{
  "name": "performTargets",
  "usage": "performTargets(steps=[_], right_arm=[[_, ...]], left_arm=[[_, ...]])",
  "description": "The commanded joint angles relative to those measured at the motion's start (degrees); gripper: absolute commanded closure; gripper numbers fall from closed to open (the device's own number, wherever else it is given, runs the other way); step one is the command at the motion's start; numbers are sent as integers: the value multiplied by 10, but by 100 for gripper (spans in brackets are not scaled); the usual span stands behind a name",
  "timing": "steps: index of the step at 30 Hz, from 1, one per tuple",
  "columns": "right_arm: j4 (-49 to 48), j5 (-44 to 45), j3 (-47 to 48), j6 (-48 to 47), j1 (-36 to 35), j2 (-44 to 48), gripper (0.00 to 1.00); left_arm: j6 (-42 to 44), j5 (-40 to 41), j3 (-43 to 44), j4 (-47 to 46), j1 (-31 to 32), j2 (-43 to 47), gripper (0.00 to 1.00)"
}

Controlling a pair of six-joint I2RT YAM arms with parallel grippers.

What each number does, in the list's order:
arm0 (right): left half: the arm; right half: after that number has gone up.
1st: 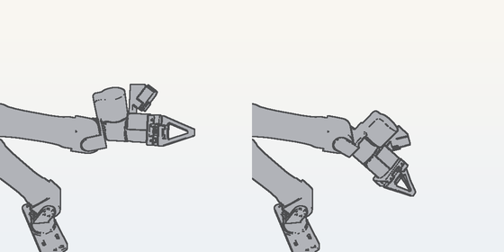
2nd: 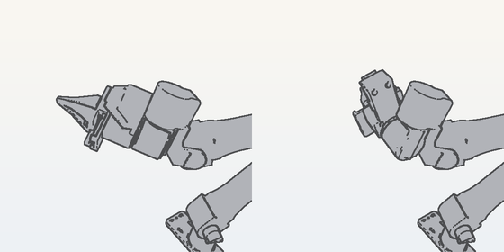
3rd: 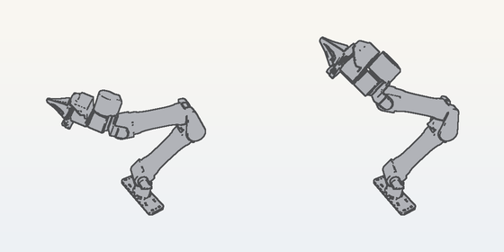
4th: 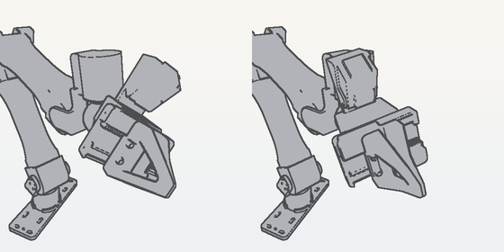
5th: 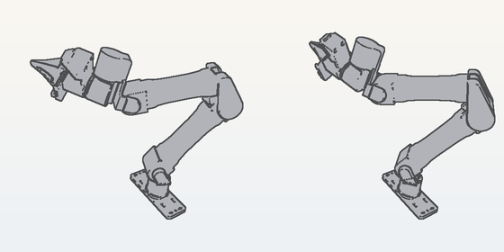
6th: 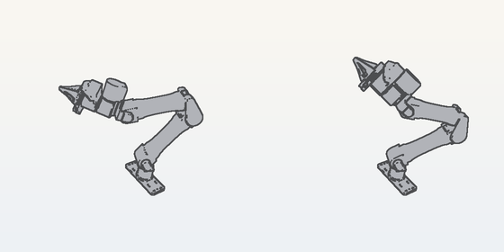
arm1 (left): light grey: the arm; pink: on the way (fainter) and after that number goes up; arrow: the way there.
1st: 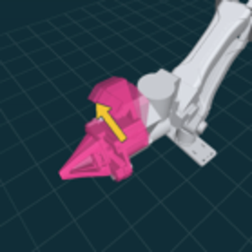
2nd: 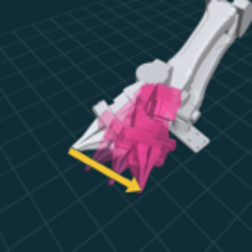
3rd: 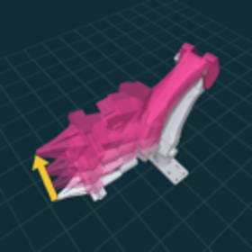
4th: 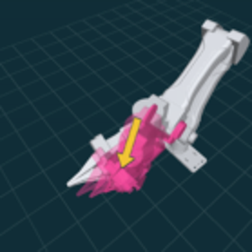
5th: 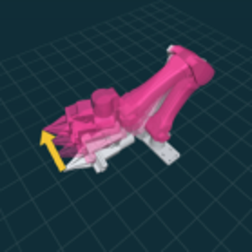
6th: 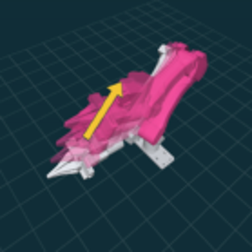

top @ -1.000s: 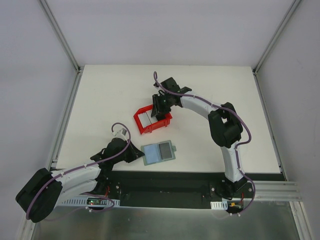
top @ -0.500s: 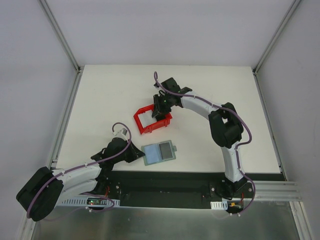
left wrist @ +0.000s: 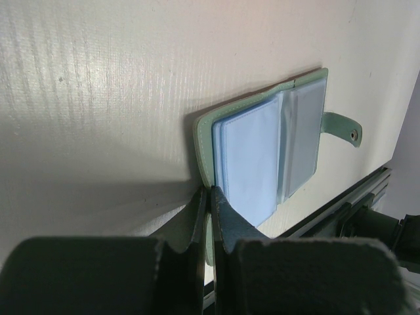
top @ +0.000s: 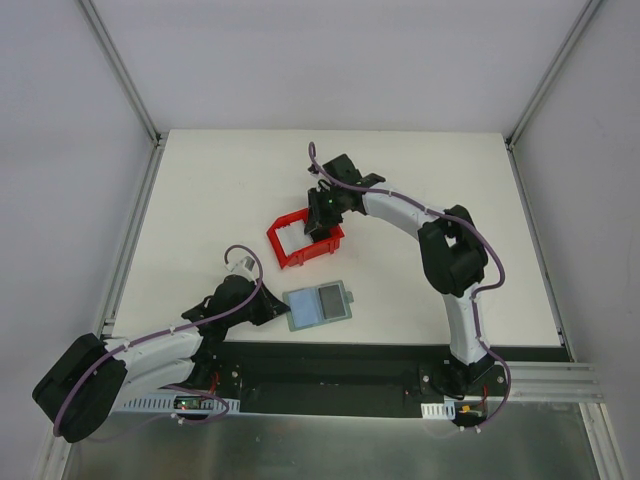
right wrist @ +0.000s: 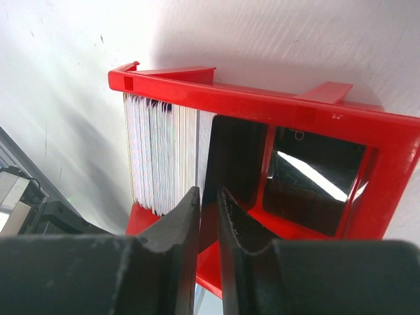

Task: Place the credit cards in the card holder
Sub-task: Pick up the credit card from the storage box.

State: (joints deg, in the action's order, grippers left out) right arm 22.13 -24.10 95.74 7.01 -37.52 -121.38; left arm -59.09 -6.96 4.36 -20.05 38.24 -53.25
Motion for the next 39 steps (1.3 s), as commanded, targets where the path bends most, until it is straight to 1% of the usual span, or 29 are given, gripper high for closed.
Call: performTargets(steps=[1, 12, 15, 18, 28, 31, 33, 34, 39], right_arm=[[-7, -14, 1, 5, 1, 50, 82], [-3, -7, 0, 3, 1, 56, 86], [4, 22, -3, -1, 1, 61, 90], [8, 61, -6, -10, -2, 73, 100], [21, 136, -2, -44, -23, 91, 100], [20, 193, -13, -58, -40, 119, 100], [13, 237, -26, -66, -64, 150, 100], [15, 290, -28, -80, -77, 162, 100], [40, 455, -32, -101, -140, 200, 100]], left_arm=[[14, -5, 10, 4, -1, -4, 100], [13, -6, 10, 3, -2, -5, 100], [13, -6, 10, 3, -1, -5, 100], [14, -7, 11, 3, -1, -7, 100], [14, -8, 11, 1, -1, -11, 100], [14, -9, 14, 3, -1, -11, 100], [16, -10, 16, 5, -1, -12, 100], [16, -11, 17, 5, -1, -15, 100], [20, -16, 25, 6, -1, -26, 100]])
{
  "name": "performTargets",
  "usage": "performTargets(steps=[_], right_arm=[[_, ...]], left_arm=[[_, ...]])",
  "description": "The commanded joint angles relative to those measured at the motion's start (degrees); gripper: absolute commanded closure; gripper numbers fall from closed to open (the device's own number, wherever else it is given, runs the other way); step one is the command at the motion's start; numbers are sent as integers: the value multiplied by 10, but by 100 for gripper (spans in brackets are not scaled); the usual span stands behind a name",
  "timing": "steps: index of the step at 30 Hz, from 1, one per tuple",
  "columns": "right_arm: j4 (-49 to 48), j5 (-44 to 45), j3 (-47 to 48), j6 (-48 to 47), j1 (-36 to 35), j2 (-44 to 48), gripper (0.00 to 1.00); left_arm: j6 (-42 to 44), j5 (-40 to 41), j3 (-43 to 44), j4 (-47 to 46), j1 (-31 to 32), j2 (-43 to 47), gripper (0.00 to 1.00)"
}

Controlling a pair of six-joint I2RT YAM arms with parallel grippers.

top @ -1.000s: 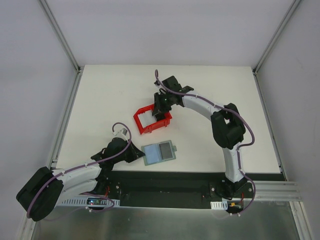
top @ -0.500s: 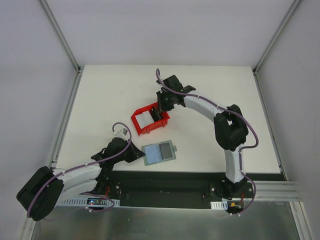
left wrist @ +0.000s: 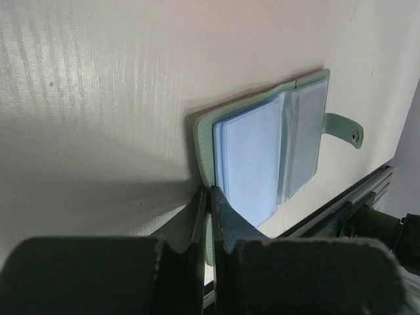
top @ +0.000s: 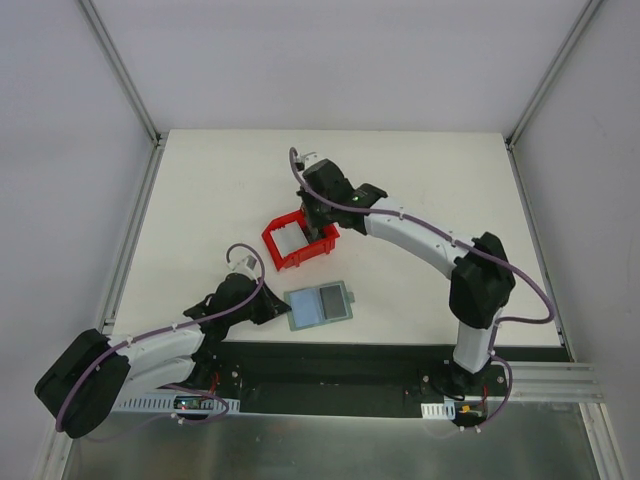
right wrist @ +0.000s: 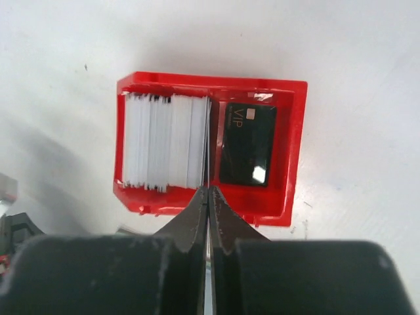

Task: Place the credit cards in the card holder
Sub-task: Pick up the credit card from the storage box.

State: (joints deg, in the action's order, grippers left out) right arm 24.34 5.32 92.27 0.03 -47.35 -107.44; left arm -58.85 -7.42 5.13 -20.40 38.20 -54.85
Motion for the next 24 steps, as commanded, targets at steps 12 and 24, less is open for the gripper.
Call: performTargets(steps=[12, 24], right_arm=[[66, 408, -54, 30, -140, 117, 100], [213, 492, -82, 196, -201, 171, 100]], left_arm=[[20, -9, 23, 19, -1, -9, 100], [21, -9, 26, 30, -1, -11, 100]])
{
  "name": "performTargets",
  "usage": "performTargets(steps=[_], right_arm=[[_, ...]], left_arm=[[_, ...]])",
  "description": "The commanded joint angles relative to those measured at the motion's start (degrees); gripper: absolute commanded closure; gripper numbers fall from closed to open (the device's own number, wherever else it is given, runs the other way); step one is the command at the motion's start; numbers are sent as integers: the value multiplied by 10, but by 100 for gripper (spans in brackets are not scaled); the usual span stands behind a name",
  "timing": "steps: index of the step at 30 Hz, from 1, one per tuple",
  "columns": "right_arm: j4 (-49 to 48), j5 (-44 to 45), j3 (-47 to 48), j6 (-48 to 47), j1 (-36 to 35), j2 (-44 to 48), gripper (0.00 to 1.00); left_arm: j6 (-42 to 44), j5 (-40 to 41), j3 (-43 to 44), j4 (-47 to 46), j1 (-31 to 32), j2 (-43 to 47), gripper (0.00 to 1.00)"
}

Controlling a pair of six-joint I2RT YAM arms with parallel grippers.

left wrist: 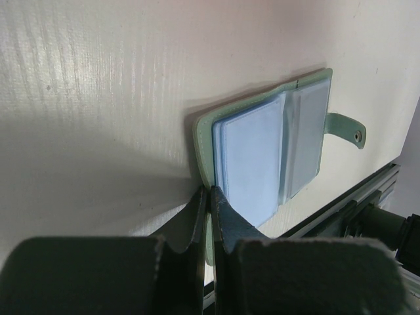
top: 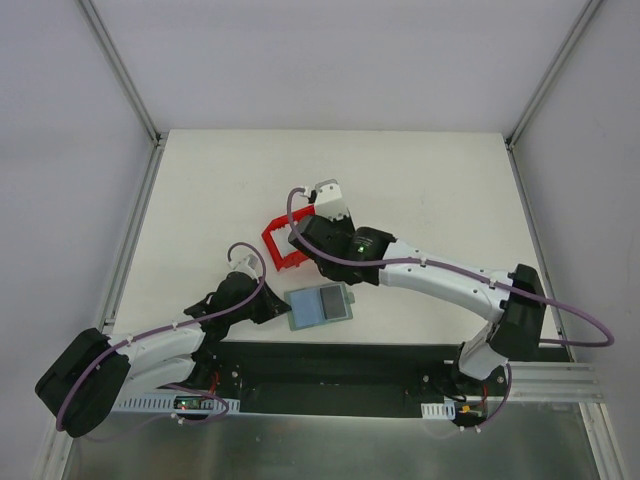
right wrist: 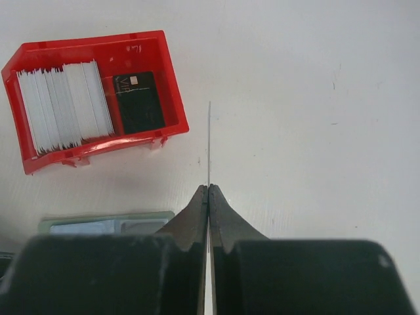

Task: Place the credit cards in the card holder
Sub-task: Pick up the credit card from the storage box, then insert the credit card into the card holder.

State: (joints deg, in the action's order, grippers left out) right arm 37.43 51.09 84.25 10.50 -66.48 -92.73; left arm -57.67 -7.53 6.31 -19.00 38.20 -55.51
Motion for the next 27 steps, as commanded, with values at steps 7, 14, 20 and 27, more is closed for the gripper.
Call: performTargets(steps=[7, 14, 20, 27], right_arm=[[-161, -263, -199, 112, -1, 155, 100], [-297, -445, -365, 172, 54, 193, 100], [-442, -555, -469, 210, 106, 186, 100], [-530, -608, -509, 229, 135, 161, 100]], left_arm=[[9, -7, 15, 21, -1, -2, 100], [12, -7, 12, 22, -1, -7, 100], [9, -8, 13, 24, -1, -12, 100], [11, -6, 14, 24, -1, -20, 100]])
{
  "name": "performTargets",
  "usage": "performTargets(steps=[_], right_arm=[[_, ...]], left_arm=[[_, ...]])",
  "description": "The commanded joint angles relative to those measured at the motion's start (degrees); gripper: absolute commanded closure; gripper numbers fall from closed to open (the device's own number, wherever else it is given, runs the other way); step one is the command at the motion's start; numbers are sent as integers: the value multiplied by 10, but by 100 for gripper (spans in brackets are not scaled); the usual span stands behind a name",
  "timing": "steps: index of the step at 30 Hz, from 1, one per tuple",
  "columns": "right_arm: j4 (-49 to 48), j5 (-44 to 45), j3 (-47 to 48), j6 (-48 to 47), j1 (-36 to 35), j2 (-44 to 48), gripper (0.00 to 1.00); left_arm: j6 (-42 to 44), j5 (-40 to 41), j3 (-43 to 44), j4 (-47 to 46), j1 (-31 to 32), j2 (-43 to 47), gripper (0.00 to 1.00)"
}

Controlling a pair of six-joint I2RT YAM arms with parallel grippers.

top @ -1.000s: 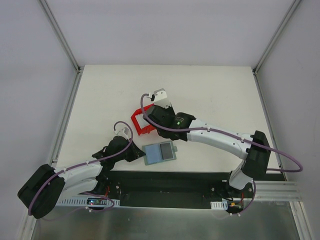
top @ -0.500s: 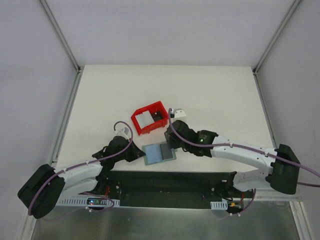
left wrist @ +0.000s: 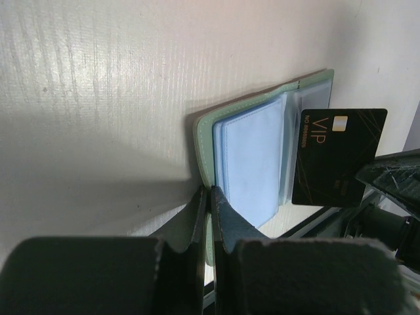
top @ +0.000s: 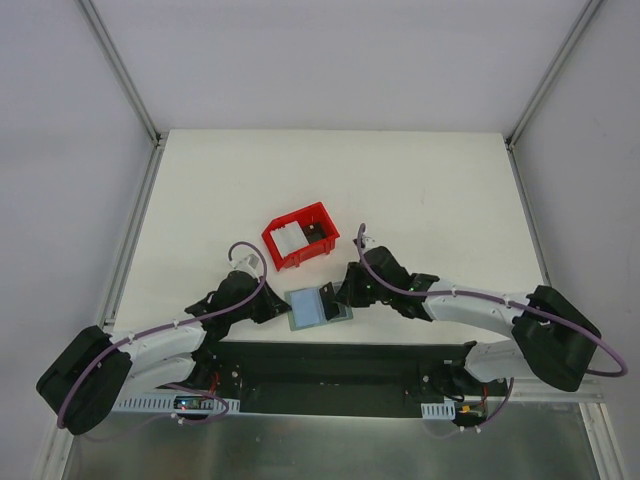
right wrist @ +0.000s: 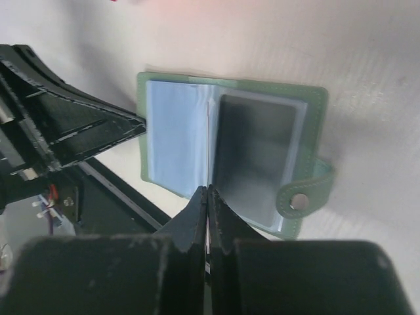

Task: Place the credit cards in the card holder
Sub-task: Insert the credit card into the card holder.

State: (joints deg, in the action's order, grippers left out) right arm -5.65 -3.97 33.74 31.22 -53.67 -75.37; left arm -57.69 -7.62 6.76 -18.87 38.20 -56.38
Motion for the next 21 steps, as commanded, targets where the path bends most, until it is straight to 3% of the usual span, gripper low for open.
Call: performTargets(steps=[1, 14, 21], right_arm=[[-111, -62, -9, 23, 9, -17, 100], [-151, -98, -68, 24, 56, -37, 100], [-218, -128, -75, 51, 63, -74, 100]], left_arm=[[11, -5, 10, 22, -1, -14, 100], [7, 0, 11, 29, -1, -15, 100], [3, -2, 0, 24, -1, -10, 100]])
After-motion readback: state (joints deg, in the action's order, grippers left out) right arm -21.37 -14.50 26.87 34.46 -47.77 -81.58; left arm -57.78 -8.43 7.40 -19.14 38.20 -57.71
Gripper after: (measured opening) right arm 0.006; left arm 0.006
